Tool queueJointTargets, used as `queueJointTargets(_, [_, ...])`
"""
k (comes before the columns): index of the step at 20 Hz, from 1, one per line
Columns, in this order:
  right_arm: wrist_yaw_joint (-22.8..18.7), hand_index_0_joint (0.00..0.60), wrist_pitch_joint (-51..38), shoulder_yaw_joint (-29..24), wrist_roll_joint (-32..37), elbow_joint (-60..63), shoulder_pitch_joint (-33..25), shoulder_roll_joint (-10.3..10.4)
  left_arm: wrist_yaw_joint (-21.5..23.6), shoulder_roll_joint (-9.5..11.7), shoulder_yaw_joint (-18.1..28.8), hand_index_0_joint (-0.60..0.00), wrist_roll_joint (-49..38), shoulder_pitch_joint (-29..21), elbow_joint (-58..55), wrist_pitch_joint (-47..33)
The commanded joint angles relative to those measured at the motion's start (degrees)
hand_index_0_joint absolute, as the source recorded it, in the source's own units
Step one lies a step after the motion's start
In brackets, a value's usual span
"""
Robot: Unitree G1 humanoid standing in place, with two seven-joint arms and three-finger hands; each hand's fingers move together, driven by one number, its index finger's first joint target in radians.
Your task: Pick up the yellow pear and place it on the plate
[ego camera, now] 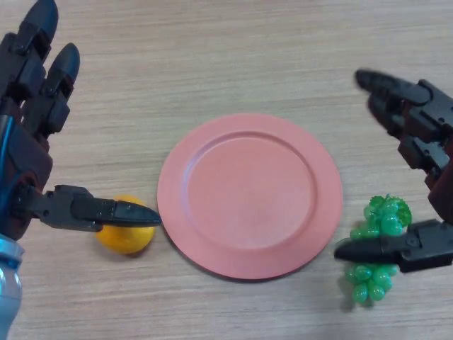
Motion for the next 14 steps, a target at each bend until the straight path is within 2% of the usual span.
queueJointTargets(1, [-1.08,0.501,-6.07,-1.92,2.31,-2.83,-1.71,-0.76,-0.79,1.48,3.01,0.000,-0.41,-1.24,-2.36,-5.65])
queueJointTargets(3, [-1.03,0.591,-6.29,-2.01,2.36,-2.95,-2.01,-0.90,-1.16,1.54,3.17,0.000,-0.01,-0.83,-2.89,-5.04])
queueJointTargets(4, [-0.86,0.600,-6.49,-1.97,2.02,-2.92,-2.08,-1.03,-1.42,1.37,3.06,0.000,0.56,-0.46,-2.98,-5.22])
queueJointTargets(5, [-0.83,0.502,-6.50,-1.97,1.98,-2.91,-2.07,-1.03,-1.47,1.33,3.06,0.000,0.58,-0.39,-2.99,-5.25])
queueJointTargets(7, [-0.65,0.592,-6.80,-1.95,1.69,-2.69,-1.97,-0.93,-2.11,0.97,3.14,0.000,0.84,0.39,-3.40,-5.18])
queueJointTargets(8, [-0.62,0.499,-6.73,-1.93,1.65,-2.70,-1.99,-0.95,-2.16,0.92,3.19,0.000,0.89,0.46,-3.44,-5.32])
queueJointTargets(9, [-0.63,0.582,-6.46,-1.89,1.74,-2.74,-2.11,-0.91,-1.94,0.69,3.36,0.000,1.17,0.66,-3.30,-6.50])
queueJointTargets(11, [-0.62,0.400,-6.48,-1.84,1.72,-2.78,-2.00,-0.88,-1.74,0.57,3.31,0.000,1.38,0.80,-3.18,-7.13])
queueJointTargets(12, [-0.57,0.247,-6.59,-1.88,1.73,-2.78,-1.83,-0.84,-1.71,0.53,3.31,0.000,1.48,0.94,-3.15,-7.43])
queueJointTargets(13, [-0.57,0.149,-6.66,-1.95,1.78,-2.73,-1.73,-0.82,-1.92,0.47,3.48,0.000,1.24,1.18,-3.06,-7.73])
queueJointTargets(14, [-0.90,0.000,-6.54,-2.04,2.14,-2.60,-1.73,-0.72,-3.47,0.44,4.70,0.000,-0.28,2.24,-2.39,-8.52])
